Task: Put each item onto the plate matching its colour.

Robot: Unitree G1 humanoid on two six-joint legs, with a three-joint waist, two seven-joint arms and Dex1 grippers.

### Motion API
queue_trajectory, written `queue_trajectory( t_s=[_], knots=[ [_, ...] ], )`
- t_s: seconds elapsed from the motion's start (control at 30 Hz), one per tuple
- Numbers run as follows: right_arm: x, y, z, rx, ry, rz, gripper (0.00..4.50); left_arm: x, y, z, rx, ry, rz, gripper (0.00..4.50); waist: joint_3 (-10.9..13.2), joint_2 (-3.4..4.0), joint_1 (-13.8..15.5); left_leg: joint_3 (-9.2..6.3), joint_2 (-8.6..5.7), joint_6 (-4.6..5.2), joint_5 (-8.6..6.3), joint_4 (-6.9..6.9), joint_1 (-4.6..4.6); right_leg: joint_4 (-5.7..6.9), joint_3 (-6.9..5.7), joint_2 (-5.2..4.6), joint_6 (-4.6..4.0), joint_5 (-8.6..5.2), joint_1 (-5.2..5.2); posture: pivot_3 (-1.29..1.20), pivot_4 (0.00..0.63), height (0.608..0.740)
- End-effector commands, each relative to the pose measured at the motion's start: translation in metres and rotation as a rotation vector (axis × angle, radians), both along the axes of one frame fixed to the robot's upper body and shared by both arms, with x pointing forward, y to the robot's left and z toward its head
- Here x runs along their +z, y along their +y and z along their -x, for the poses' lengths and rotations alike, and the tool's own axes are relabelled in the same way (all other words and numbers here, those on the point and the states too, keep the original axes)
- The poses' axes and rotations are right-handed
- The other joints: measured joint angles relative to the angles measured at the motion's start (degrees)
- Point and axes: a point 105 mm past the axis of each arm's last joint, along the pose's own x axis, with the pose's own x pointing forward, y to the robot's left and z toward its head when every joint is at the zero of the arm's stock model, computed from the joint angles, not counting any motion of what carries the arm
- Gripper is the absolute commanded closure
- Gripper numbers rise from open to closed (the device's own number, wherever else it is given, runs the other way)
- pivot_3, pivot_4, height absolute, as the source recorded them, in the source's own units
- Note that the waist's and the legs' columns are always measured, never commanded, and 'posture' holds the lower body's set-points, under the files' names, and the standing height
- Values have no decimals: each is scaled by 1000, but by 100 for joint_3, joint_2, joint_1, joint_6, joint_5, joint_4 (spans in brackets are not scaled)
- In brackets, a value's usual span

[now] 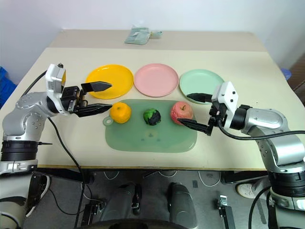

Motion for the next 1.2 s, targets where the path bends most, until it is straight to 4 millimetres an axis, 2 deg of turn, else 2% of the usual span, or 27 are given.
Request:
queue_trajectory(
  t_s=[0.03,0.2,0.33,0.4,0.63,0.73,0.8,0.93,1.07,1.2],
  knots=[
    [18,2,4,15,-65,9,31,6,-1,4,-4,-34,19,0,0,0,-1,0,0,0,0,0,0,0,0,0,0,0,0,0,150,740],
    [20,3,3,9,-70,20,31,3,-2,5,3,-19,35,0,0,0,3,-1,0,0,0,0,0,0,0,0,-1,0,0,0,150,740],
    [35,8,-5,-42,-112,-38,31,4,9,4,7,-24,9,0,0,0,-6,-1,1,0,0,0,0,0,0,0,-1,-1,-1,0,150,740],
    [41,9,-7,-51,-130,-47,31,13,13,-3,48,-73,25,0,0,0,-4,1,0,0,0,0,1,1,0,1,-3,-1,-2,0,150,740],
    [44,29,-12,-26,-120,-71,31,4,36,-10,142,-66,-27,0,0,0,-4,2,0,0,0,-1,-1,-2,0,0,-1,0,-2,0,150,740],
    [44,36,-6,14,-81,-71,31,0,38,-12,163,-19,-51,0,0,0,-2,1,1,0,0,-1,-1,0,0,0,-1,0,-2,0,150,740],
    [36,43,-3,36,-29,-36,31,-5,44,-18,204,-25,-78,0,0,0,4,-1,1,0,0,-1,-1,0,-1,0,-1,0,-2,0,150,740],
    [45,52,-3,66,-28,-33,31,-7,37,-26,228,-29,-67,0,0,0,3,-1,1,0,0,0,-1,0,0,-1,-2,0,-2,0,150,740],
    [34,61,-3,69,-27,-10,31,-24,36,-29,238,6,-64,0,-1,-1,0,-1,1,0,0,-1,-2,-1,-1,-1,-1,0,-2,0,150,740],
    [41,67,1,82,-42,-51,31,-36,32,-30,220,36,-73,0,-1,-1,-3,2,0,0,0,-2,-2,1,-1,-1,1,1,-4,0,150,740]
  ],
)
